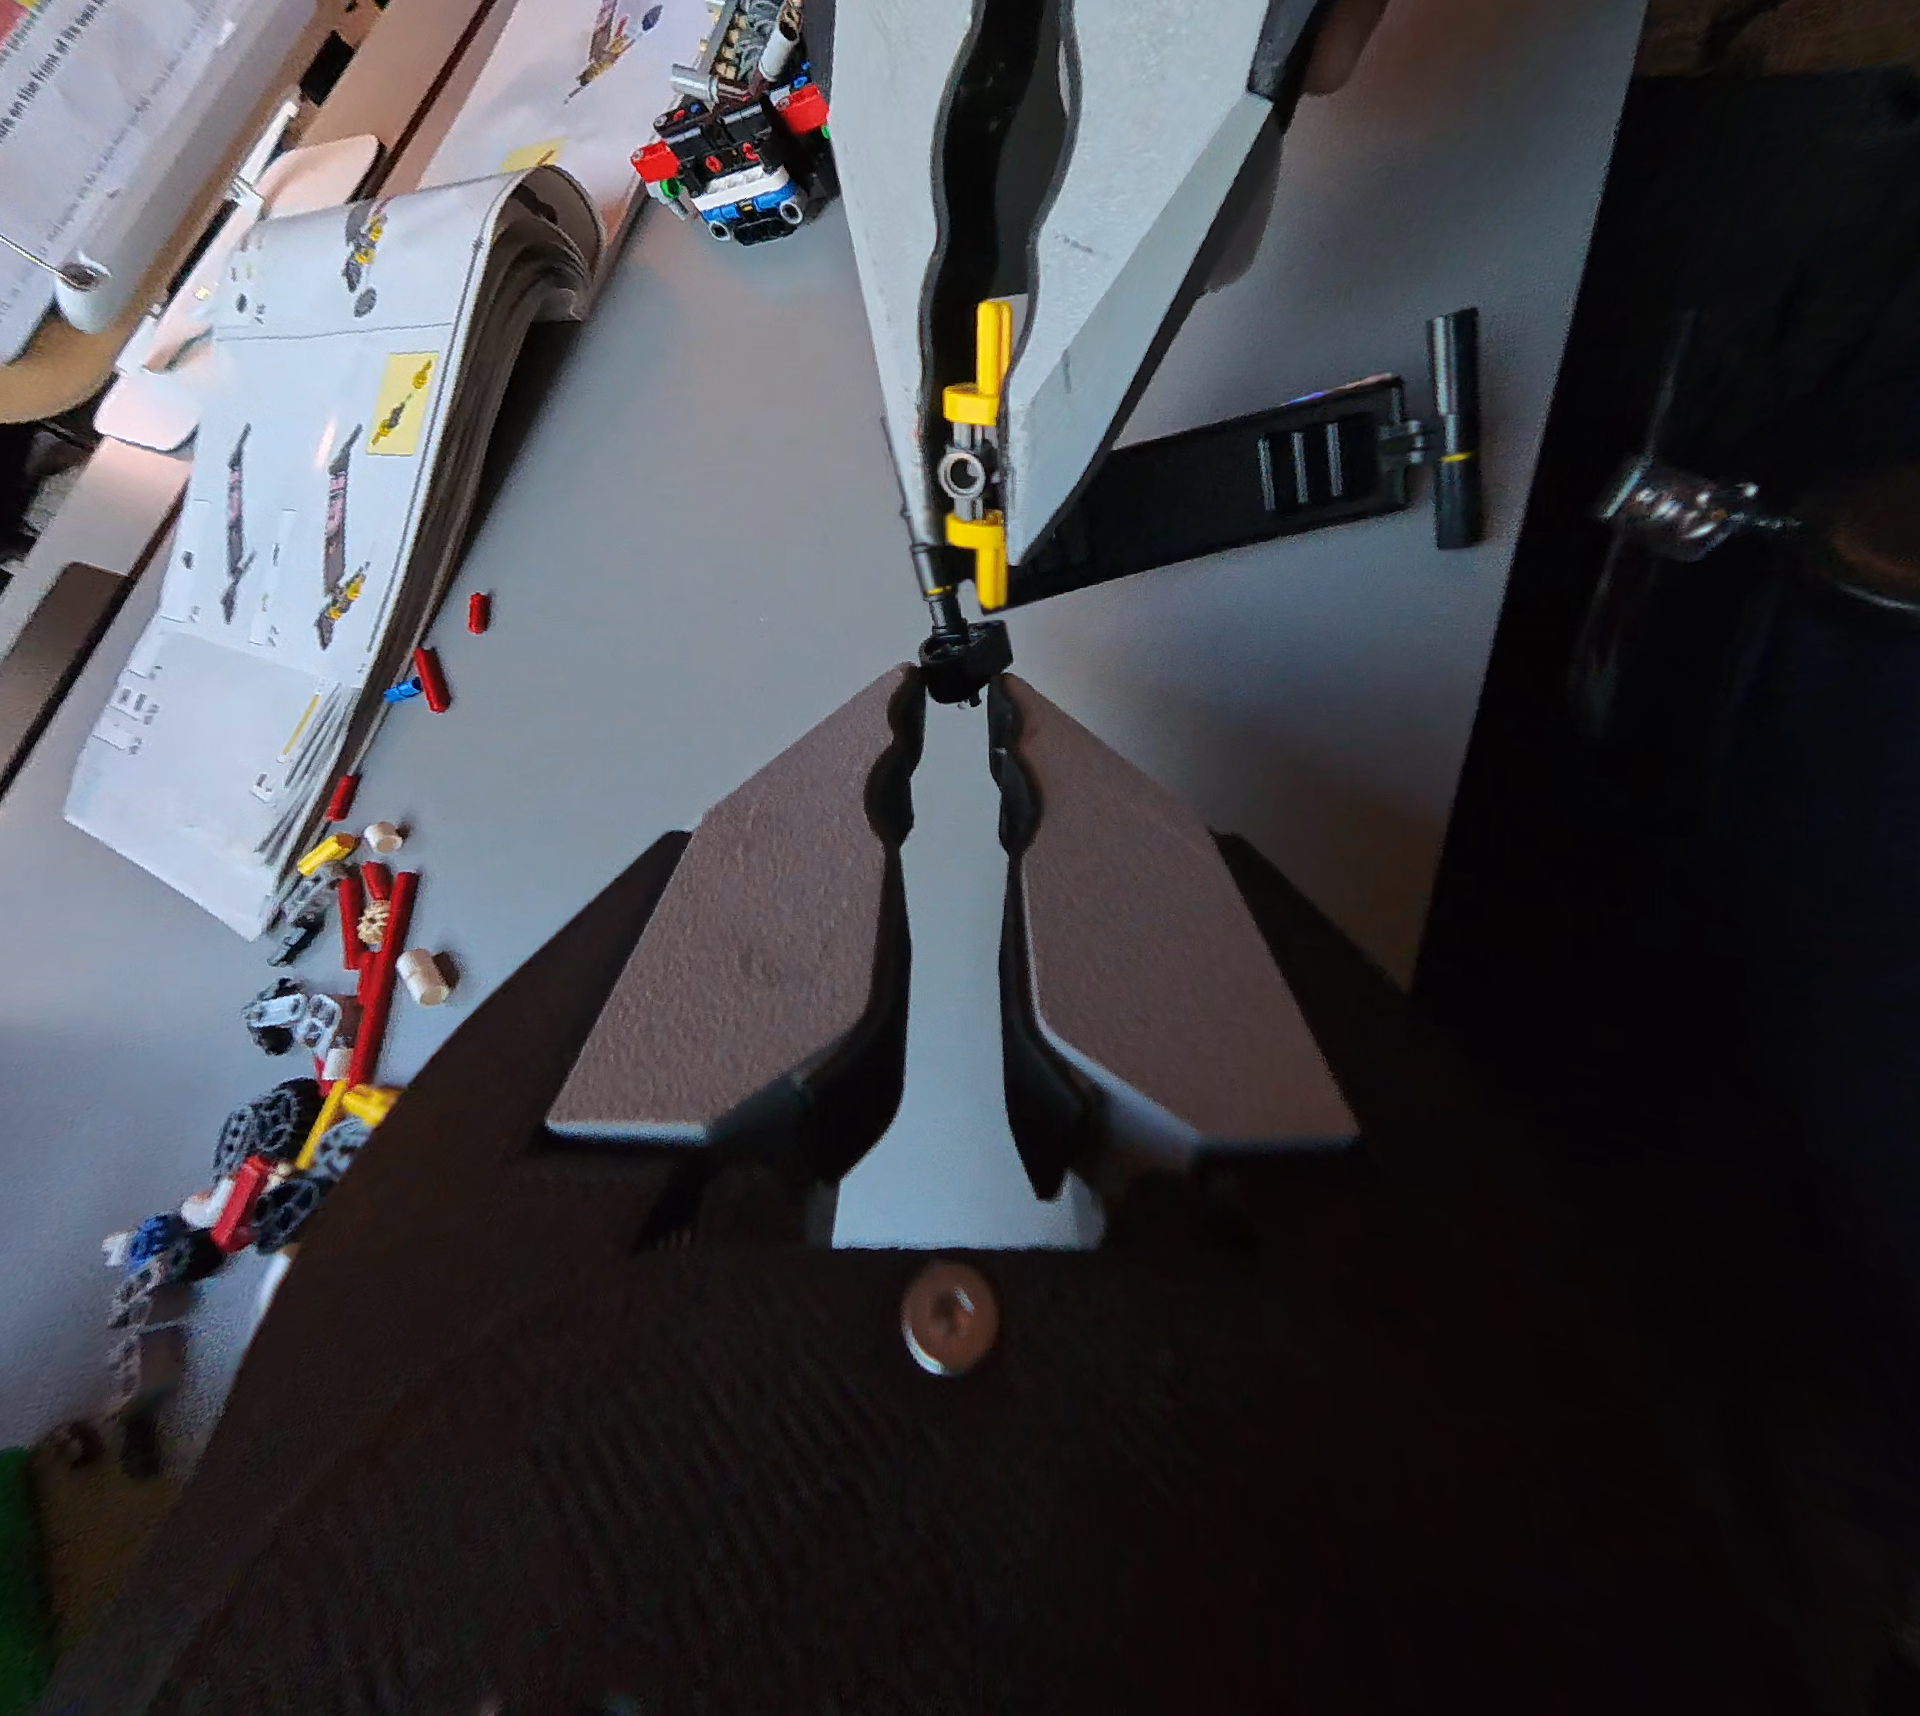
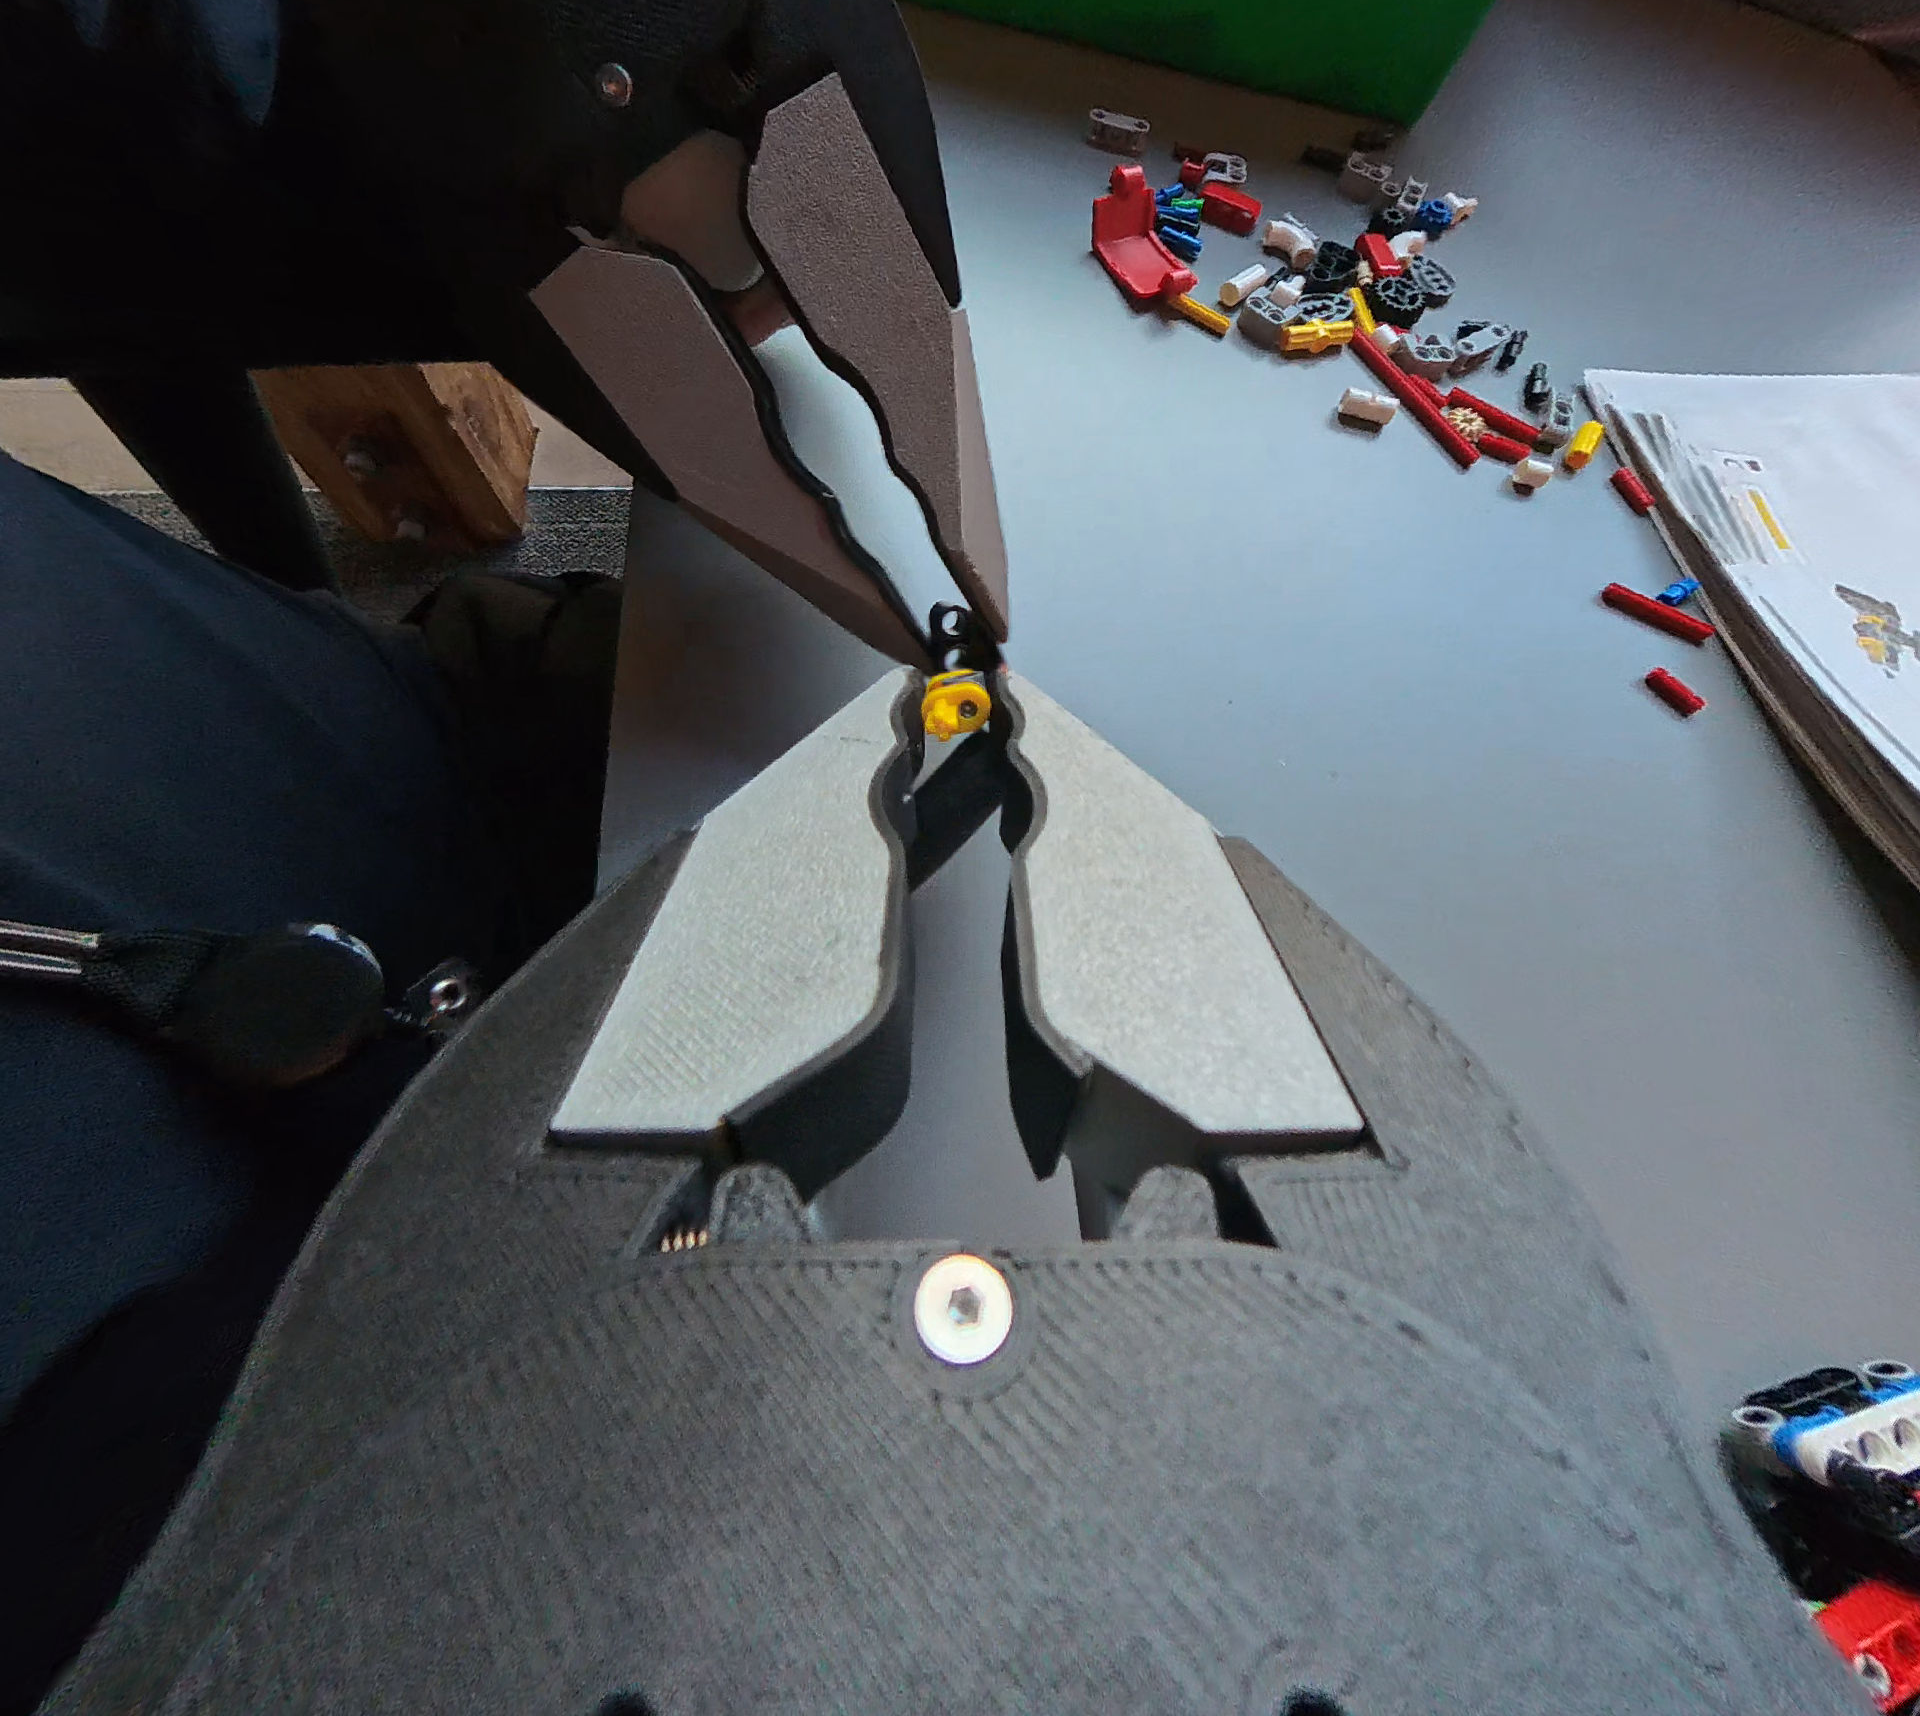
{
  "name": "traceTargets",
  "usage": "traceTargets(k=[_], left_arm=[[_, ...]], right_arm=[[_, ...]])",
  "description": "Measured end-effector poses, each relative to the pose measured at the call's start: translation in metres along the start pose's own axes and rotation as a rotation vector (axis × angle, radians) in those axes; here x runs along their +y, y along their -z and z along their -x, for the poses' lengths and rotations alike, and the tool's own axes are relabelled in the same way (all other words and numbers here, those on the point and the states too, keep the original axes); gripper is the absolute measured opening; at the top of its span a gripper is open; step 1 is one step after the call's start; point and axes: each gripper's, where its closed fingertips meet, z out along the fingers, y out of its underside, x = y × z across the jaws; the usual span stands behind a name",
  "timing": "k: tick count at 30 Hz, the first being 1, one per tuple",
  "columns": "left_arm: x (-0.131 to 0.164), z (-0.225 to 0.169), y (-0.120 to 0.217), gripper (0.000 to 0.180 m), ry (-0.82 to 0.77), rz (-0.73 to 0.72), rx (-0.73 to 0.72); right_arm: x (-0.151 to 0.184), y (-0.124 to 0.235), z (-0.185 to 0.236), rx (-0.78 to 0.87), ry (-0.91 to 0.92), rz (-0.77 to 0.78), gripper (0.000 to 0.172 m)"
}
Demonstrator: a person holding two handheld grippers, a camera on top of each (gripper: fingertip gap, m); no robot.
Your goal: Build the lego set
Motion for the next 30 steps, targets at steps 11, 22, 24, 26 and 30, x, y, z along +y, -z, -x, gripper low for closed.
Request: traceTargets(k=[11,22,24,26,30], left_arm=[[0.016,-0.013,-0.003,0.009,-0.008,0.066,0.027],[0.021,-0.012,-0.006,0.0,0.025,0.104,0.046],[0.026,-0.013,-0.006,0.0,0.035,0.129,0.058],[0.027,-0.015,-0.005,0.0,0.064,0.133,0.084],[0.028,-0.018,0.0,0.01,0.226,0.133,0.181]], right_arm=[[0.016,-0.016,0.003,-0.009,0.014,0.013,0.009],[0.029,-0.024,0.005,-0.102,-0.07,0.106,0.009],[0.028,-0.024,0.005,-0.104,-0.078,0.102,0.009],[0.029,-0.025,0.004,-0.106,-0.082,0.107,0.009],[0.03,-0.025,0.005,-0.111,-0.08,0.112,0.009]])
